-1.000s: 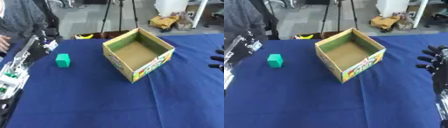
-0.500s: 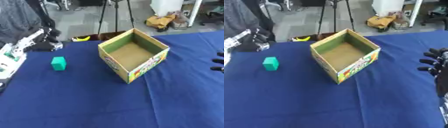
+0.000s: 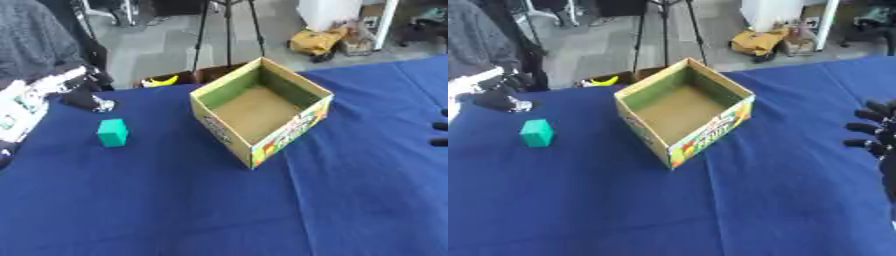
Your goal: Pick up objects on the table and place them in the box.
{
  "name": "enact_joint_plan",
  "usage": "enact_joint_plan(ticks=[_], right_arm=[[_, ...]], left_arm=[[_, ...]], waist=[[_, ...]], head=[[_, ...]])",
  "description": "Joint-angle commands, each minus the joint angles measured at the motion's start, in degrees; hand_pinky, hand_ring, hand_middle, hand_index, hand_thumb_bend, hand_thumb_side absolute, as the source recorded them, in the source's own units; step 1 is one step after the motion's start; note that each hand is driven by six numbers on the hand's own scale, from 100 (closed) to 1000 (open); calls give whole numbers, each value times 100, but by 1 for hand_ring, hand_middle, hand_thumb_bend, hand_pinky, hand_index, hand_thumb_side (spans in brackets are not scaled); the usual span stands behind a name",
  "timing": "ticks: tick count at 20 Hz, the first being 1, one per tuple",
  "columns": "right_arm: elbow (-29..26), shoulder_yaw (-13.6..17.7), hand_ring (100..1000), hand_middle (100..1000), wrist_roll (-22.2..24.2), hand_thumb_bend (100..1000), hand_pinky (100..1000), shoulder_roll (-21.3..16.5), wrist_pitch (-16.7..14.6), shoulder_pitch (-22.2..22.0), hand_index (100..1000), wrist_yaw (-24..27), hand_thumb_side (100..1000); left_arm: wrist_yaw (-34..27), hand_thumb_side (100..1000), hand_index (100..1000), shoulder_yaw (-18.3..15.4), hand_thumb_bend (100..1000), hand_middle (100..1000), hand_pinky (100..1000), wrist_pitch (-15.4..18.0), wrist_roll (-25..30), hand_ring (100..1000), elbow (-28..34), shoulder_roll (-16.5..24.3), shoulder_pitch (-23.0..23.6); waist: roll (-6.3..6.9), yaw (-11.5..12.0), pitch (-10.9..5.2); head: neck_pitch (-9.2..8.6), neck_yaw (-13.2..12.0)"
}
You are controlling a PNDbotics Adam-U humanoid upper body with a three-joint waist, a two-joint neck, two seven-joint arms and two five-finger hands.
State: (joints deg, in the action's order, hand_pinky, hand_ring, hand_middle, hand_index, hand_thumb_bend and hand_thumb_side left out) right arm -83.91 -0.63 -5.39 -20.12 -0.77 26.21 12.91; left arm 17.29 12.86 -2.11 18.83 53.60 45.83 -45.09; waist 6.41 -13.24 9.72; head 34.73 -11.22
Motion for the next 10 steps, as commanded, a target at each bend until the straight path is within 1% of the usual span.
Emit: enact_joint_plan(ticks=[1,2,4,5,7,10], right_arm=[[-61,-11,721,749,40,100,581,-171,-7,120,867,-34,1000],[-59,-14,721,749,46,100,581,-179,-5,124,867,-36,1000],[-58,-15,721,749,51,100,581,-188,-3,127,867,-36,1000],[-59,-14,722,750,54,100,581,-190,-3,127,867,-35,1000],[-60,-14,722,750,57,100,581,-196,-1,124,867,-34,1000],[-60,-11,722,750,57,100,581,-198,1,122,867,-32,1000]], left_arm=[[296,295,811,22,469,762,783,295,-246,789,-421,92,-122],[389,295,810,52,471,762,783,388,-321,790,-572,68,-136],[566,304,811,113,506,764,792,565,-438,795,-845,35,-178],[656,315,816,147,546,770,800,644,-476,804,-951,29,-192],[843,317,819,172,555,775,804,748,-504,808,-1099,8,-209],[1125,317,819,110,555,775,804,834,-510,808,-1173,-31,-223]], waist=[[-17,-27,-54],[-6,-45,-43],[15,-73,-23],[25,-86,-11],[37,-99,7],[39,-100,13]], head=[[-76,-46],[-83,-50],[-94,-53],[-99,-49],[-107,-47],[-109,-43]])
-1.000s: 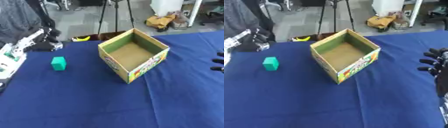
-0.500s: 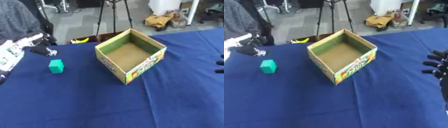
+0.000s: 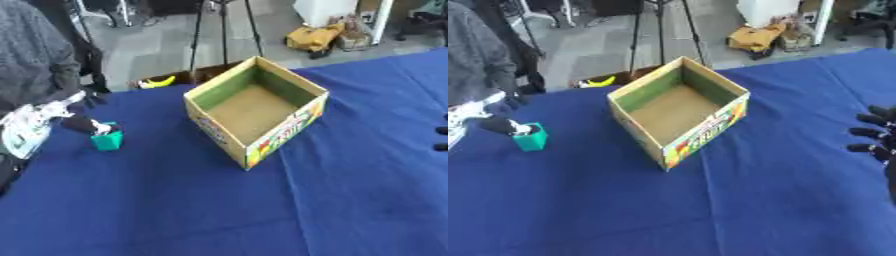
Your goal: Pick up objects on the table and place them in the box.
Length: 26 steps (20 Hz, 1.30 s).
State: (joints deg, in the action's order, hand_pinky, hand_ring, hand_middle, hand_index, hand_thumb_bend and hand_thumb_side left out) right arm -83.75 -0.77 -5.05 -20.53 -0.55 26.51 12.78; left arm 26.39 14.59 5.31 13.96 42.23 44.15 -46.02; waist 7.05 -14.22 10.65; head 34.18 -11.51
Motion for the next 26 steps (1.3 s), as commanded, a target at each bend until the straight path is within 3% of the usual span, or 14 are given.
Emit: enact_joint_plan(ticks=[1,26], right_arm=[[-78,5,722,750,23,100,581,-159,-22,93,868,-19,1000],[-90,39,725,751,25,100,581,-197,-23,132,868,14,1000]], left_arm=[[314,316,821,-102,541,780,804,118,-23,812,-42,120,-125],[2868,286,809,-1062,426,759,782,695,-88,778,-73,-274,-89]], waist=[[-24,-5,-67],[-31,-56,157]], head=[[-61,-7],[-168,28]])
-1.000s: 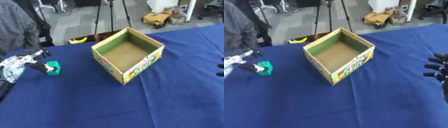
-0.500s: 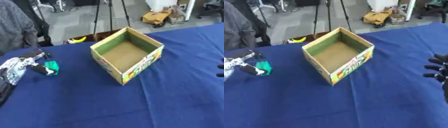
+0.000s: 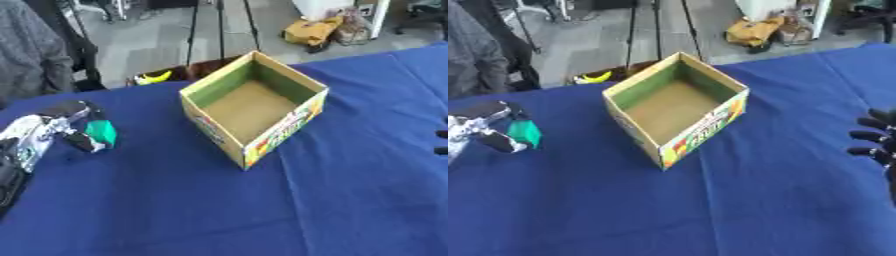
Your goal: Pick up objects on the table and place them in the box.
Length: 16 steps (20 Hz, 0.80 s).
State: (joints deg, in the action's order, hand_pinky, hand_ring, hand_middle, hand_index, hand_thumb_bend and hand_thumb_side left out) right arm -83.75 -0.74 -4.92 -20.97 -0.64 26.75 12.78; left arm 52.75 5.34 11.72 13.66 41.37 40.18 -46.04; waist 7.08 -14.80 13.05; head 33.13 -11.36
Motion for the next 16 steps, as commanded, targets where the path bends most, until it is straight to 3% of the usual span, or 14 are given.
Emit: enact_joint_plan(ticks=[1,3,5,7,11,16], right_arm=[[-91,37,725,751,11,100,581,-151,-15,112,868,15,1000],[-93,39,725,751,12,100,581,-147,-14,115,868,17,1000],[-95,40,725,751,14,100,581,-142,-14,118,868,18,1000],[-94,47,725,751,10,100,581,-143,-13,113,868,19,1000],[-96,63,726,751,-2,100,581,-131,-17,94,868,23,1000],[-93,87,726,751,-20,100,582,-109,-23,37,868,30,1000]], left_arm=[[334,284,807,-168,414,742,763,78,-60,751,-1,97,-90],[543,272,795,-229,377,699,711,129,-47,691,-29,44,-99],[749,248,777,-299,269,630,627,173,-36,599,-53,-4,-103],[957,242,747,-383,100,540,519,213,-63,502,-65,-44,-108],[1357,259,691,-600,100,422,375,319,-241,364,-40,-121,-129],[1179,284,679,-702,100,407,358,522,-198,345,312,-141,-183]], waist=[[-35,1,-77],[-38,3,-63],[-42,3,-53],[-48,7,-54],[-64,23,-86],[-89,76,-184]], head=[[-66,17],[-69,28],[-70,32],[-66,31],[-35,30],[23,37]])
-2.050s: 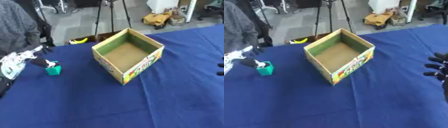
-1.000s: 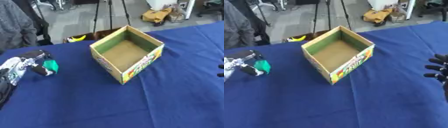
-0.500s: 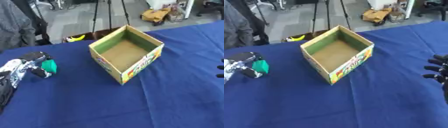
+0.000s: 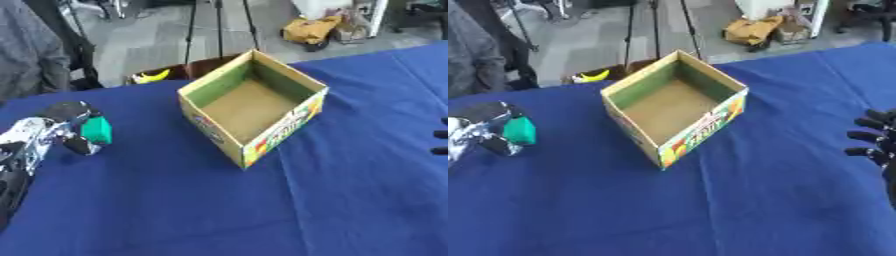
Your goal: Pick up objects on the table and place them in the box.
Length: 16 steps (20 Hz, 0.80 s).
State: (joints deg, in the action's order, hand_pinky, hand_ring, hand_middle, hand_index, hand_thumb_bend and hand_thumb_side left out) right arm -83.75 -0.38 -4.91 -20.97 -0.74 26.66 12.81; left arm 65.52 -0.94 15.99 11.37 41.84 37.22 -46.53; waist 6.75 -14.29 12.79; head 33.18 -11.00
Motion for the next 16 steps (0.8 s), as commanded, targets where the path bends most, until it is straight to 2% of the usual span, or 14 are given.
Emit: enact_joint_plan(ticks=[1,5,9,12,16], right_arm=[[-92,55,726,751,-25,100,582,-103,-15,32,868,27,1000],[-91,62,727,751,-27,100,582,-60,-22,-13,868,27,1000],[-86,54,727,752,-13,100,583,-20,-23,-41,868,28,1000],[-83,34,728,752,7,100,583,5,-21,-38,868,29,1000],[-82,-16,728,752,59,100,583,48,-16,23,868,30,1000]], left_arm=[[-186,285,679,-63,100,408,359,135,79,345,398,158,-158],[-561,296,683,73,100,416,366,293,198,356,992,70,-350],[-849,301,685,215,100,415,363,145,314,355,1629,-229,-572],[-808,299,687,371,100,419,370,-48,411,361,1927,-555,-761],[-525,300,691,531,100,427,388,-165,467,369,1857,-1052,-998]], waist=[[-63,42,-181],[-99,103,-296],[-132,108,-378],[-150,67,-412],[-166,-45,-408]], head=[[33,6],[95,19],[113,-2],[83,-29],[19,-106]])
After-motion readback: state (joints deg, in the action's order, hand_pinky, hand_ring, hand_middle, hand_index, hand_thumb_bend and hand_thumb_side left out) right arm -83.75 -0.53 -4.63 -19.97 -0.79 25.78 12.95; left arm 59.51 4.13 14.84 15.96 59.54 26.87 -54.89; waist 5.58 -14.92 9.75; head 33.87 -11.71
